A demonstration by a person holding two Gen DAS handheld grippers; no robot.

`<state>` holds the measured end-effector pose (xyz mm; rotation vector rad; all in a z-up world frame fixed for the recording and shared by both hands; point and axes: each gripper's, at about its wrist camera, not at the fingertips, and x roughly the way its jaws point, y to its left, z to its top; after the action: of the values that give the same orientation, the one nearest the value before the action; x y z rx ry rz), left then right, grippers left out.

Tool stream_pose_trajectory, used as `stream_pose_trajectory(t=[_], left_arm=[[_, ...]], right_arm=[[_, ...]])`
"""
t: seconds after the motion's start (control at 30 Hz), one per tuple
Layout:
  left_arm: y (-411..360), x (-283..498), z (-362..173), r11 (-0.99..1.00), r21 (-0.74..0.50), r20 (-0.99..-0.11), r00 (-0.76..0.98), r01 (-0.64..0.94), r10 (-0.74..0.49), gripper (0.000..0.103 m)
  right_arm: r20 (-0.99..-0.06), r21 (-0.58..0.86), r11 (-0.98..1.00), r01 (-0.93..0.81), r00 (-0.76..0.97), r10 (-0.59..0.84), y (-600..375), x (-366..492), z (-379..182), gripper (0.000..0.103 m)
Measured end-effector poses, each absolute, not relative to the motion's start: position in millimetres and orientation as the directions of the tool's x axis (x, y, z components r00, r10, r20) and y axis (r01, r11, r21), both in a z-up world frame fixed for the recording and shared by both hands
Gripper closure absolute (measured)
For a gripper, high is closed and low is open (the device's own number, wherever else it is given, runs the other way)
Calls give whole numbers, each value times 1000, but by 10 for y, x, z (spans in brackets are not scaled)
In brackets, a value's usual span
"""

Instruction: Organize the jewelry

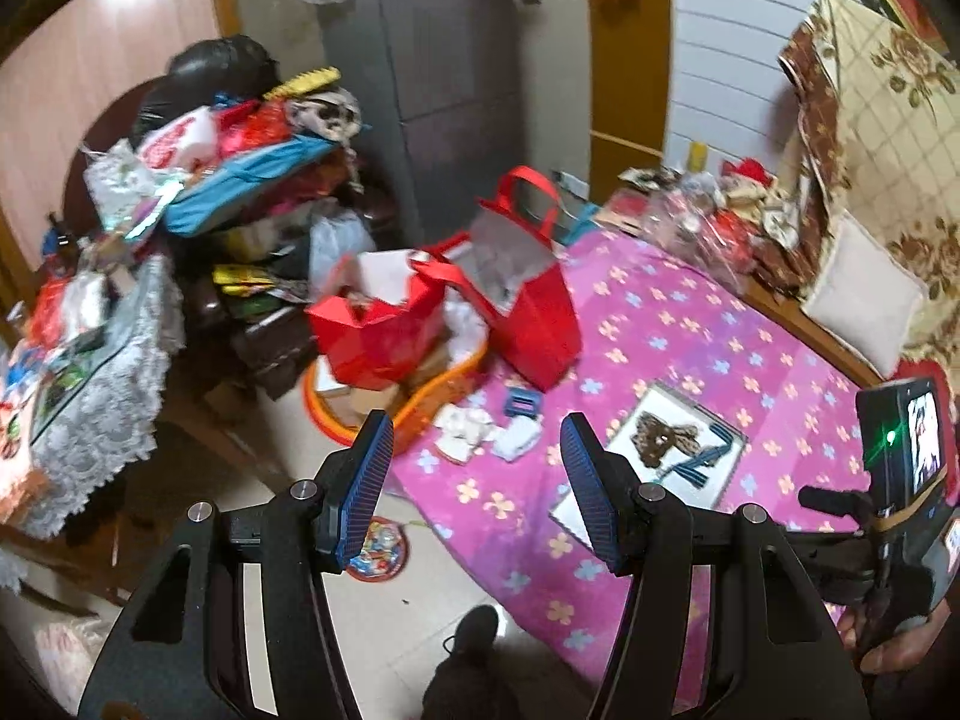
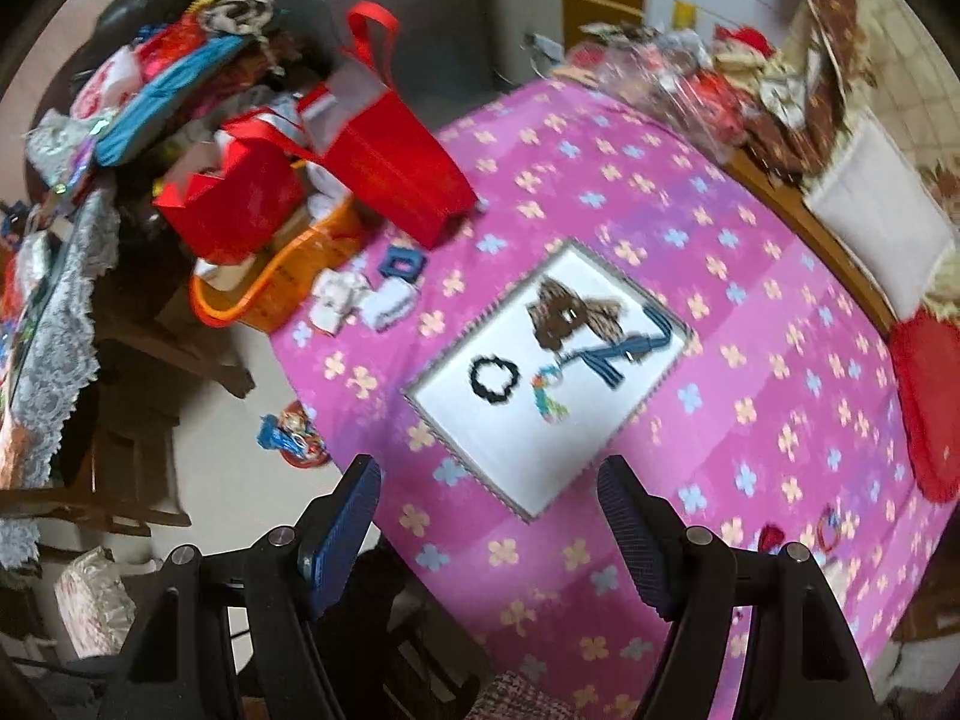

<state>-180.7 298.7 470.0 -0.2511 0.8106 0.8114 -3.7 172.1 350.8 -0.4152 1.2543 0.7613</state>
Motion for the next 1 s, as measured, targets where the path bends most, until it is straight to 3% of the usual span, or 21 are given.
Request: stream_pose_trajectory(t=[0.17,0.4,0.63,1.0], left_arm=[[3126,-1362,4474,761,57,-781,446,-646,438,45],[2842,-494,3924,911,2,-850,480,-413,219,45],[1715,227,3130,991,14,-887,455,-134,74,45],[6,869,1405,992,-110,-963,241,63,-122,45]], right_arm=[[-970,82,803,-590,138,200,1384,101,3371,31],[-991,-15,975,-223,132,15,91,90,3043,31],[-993,-83,992,91,80,-90,-1431,13,2424,31],[-985,-16,976,219,164,-53,-2824,547,1336,31]])
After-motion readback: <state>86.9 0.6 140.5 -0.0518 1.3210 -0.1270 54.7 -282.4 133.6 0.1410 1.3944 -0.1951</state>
